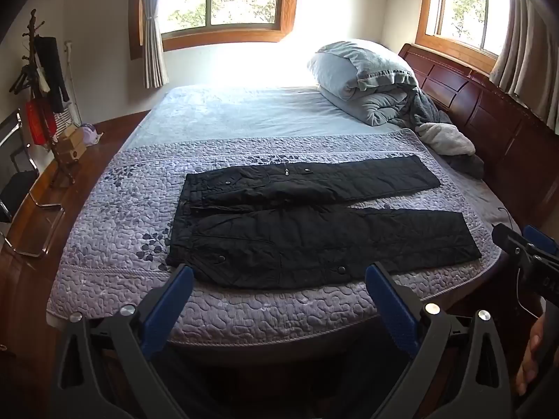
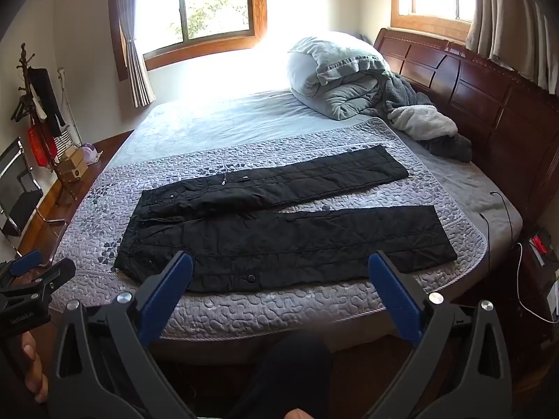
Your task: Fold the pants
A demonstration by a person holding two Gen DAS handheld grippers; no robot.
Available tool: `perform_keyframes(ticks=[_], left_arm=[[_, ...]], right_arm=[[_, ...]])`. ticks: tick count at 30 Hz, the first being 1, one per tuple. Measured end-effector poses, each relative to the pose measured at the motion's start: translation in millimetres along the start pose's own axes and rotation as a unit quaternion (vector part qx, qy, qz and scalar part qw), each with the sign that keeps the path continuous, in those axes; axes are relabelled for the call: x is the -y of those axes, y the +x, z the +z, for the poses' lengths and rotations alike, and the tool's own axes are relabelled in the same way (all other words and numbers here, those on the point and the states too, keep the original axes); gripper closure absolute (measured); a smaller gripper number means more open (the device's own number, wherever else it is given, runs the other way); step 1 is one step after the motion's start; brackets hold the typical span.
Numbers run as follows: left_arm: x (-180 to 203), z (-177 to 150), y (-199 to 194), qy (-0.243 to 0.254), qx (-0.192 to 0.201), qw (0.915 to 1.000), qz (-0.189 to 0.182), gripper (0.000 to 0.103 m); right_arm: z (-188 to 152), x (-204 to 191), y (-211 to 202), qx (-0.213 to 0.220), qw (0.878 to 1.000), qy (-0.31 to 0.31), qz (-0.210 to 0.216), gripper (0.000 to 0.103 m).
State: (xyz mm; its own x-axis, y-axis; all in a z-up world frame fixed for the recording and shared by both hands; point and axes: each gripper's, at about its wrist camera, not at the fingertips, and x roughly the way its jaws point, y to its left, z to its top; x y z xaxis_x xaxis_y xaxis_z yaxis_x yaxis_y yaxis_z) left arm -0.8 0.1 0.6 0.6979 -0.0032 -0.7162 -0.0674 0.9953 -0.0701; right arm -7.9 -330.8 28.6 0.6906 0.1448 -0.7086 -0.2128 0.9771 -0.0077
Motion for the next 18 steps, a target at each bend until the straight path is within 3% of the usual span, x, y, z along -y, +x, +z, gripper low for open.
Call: perform_keyframes(ticks=[18], left_arm=[[0.8,0.8,0.7,0.0,-0.003,1.0,0.004,0.003]], right_arm=[[-1.6,-1.6,2.5,0.0,1.0,0.001,-0.001,0.002]])
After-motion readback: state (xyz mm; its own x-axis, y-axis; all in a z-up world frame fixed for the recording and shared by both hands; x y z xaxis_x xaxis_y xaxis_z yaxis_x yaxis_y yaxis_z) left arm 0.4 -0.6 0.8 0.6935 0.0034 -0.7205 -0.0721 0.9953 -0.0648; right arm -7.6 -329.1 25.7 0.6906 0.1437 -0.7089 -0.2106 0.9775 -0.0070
